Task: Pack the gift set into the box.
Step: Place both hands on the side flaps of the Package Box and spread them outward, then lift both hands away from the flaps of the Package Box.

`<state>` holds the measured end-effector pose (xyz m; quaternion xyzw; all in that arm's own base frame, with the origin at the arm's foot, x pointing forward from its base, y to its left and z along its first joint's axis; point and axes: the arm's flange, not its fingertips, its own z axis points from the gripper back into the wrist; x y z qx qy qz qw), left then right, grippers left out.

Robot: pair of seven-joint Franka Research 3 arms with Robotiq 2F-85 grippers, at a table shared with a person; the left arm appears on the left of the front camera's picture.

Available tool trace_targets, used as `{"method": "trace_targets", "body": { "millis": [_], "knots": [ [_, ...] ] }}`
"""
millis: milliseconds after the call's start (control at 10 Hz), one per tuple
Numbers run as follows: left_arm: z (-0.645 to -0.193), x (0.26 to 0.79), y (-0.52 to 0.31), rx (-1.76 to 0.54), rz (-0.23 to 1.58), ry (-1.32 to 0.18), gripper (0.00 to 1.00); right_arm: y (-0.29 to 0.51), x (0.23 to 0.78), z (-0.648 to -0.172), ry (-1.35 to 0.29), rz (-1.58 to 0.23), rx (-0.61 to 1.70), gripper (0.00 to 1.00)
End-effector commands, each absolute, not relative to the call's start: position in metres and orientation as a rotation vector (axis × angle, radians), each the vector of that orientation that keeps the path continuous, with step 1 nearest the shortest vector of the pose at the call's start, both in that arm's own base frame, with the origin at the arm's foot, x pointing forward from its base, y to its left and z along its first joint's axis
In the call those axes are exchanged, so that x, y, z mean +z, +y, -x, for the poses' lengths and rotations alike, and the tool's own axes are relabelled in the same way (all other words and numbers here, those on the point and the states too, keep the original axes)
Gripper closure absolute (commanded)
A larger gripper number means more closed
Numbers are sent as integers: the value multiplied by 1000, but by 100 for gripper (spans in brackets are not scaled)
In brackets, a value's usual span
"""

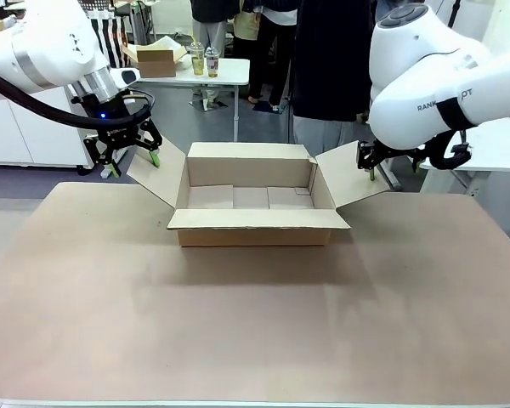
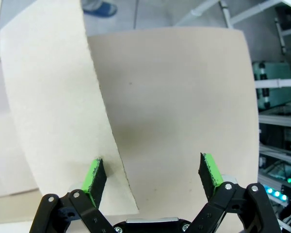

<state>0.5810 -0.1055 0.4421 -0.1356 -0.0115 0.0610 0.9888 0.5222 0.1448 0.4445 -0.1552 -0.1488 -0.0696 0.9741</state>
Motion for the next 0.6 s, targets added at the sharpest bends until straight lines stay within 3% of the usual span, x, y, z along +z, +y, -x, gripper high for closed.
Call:
{"method": "trace_targets", "body": {
  "millis": [0, 500],
  "knots": [
    [-580, 443, -105, 138, 252, -32, 0, 144, 449, -524, -305, 337, -133, 0],
    [-580, 443, -105, 138, 252, -32, 0, 144, 449, -524, -305, 337, -133, 0]
  ]
}}
